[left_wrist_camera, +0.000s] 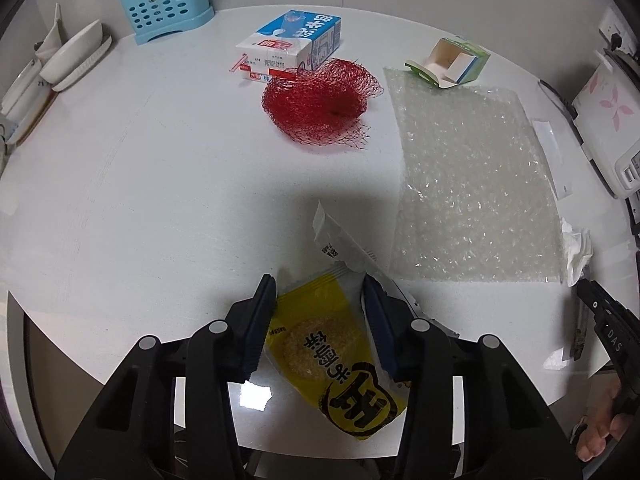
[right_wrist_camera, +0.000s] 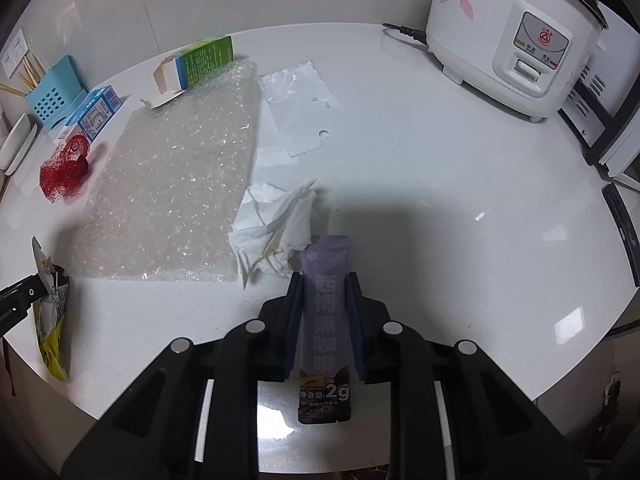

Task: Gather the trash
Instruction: 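Grasp the purple stick packet with the right tool, then grasp the yellow snack bag with the left tool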

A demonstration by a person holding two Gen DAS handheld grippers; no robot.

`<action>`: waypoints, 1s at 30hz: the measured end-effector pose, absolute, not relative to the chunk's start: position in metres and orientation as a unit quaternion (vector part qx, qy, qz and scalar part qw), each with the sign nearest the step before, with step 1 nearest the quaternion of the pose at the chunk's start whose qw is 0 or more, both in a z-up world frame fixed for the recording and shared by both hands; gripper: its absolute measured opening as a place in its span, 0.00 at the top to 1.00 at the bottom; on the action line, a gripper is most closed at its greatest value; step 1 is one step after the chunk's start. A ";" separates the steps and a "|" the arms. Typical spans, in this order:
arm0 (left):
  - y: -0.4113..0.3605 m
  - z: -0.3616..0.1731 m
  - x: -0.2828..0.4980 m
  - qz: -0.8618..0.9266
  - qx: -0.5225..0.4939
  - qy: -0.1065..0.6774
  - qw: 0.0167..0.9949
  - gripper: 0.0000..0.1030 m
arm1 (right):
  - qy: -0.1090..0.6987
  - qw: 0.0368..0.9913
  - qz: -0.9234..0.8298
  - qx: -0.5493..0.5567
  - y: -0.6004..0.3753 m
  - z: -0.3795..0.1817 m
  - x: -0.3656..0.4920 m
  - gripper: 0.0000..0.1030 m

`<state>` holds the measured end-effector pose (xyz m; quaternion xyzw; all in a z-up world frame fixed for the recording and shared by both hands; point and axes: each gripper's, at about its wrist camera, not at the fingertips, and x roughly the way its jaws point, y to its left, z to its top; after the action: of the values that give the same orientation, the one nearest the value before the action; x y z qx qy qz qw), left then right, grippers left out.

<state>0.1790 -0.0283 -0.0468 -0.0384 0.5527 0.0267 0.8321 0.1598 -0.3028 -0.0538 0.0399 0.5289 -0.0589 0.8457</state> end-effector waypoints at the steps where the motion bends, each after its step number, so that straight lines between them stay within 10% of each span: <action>1: -0.028 -0.045 0.178 0.028 -0.038 0.551 0.833 0.57 | 0.527 0.847 -0.058 0.040 -0.303 -0.052 0.159 0.80; 3: -0.028 -0.044 0.178 0.025 -0.038 0.550 0.834 0.75 | 0.524 0.849 -0.058 0.039 -0.302 -0.048 0.158 0.80; 10: -0.028 -0.042 0.175 0.026 -0.037 0.545 0.837 0.75 | 0.518 0.853 -0.057 0.038 -0.301 -0.041 0.152 0.80; 15: -0.028 -0.038 0.173 0.018 -0.038 0.538 0.842 0.44 | 0.516 0.854 -0.056 0.031 -0.299 -0.040 0.149 0.80; 26: -0.043 -0.045 0.175 -0.014 -0.041 0.537 0.842 0.33 | 0.519 0.853 -0.055 0.030 -0.300 -0.043 0.150 0.80; 30: -0.048 -0.055 0.178 -0.015 -0.037 0.551 0.834 0.45 | 0.520 0.852 -0.055 0.029 -0.303 -0.047 0.152 0.80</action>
<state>0.1784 -0.0482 -0.0550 -0.0372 0.5506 -0.0148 0.8338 0.1517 -0.3028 -0.0465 0.0290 0.5203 -0.0552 0.8517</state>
